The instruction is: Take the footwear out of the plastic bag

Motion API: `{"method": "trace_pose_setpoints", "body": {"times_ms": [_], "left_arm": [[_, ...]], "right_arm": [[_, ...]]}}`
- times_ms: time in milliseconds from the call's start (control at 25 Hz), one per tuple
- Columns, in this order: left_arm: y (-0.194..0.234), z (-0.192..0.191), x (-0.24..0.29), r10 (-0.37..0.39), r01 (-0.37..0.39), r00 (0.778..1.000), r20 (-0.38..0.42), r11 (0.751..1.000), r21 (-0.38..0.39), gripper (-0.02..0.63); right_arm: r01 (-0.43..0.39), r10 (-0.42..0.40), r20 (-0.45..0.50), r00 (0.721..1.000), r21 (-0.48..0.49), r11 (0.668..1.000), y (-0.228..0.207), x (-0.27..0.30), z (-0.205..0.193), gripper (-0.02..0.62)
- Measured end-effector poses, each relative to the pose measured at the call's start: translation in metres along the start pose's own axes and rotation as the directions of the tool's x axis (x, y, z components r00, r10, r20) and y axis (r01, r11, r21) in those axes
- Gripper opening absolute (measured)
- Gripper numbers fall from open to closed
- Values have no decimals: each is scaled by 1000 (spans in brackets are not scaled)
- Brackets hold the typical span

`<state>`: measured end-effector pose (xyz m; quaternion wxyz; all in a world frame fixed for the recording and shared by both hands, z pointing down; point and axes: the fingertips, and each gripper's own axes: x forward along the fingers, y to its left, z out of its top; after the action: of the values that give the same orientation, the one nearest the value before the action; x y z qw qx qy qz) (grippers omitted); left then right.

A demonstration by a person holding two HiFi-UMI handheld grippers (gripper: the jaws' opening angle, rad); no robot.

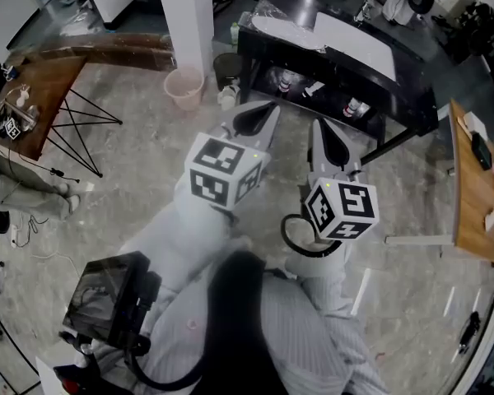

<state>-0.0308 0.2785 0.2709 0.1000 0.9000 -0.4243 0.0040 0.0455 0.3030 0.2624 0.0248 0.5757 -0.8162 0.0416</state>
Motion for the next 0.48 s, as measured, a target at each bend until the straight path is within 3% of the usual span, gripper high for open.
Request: {"method": "trace_pose_setpoints", "body": {"times_ms": [240,480], "left_arm": [[-5,-3,10,22,-22,1000,-6,1000,-21,0],[17,-10,33,43,-44,999,-29,998,-43,0]], "right_arm": [[-20,20,-2,1000,22,1000,-14,2,-2,12],[-23,24,-34,999,26,999,-29,30,-12,12]]}}
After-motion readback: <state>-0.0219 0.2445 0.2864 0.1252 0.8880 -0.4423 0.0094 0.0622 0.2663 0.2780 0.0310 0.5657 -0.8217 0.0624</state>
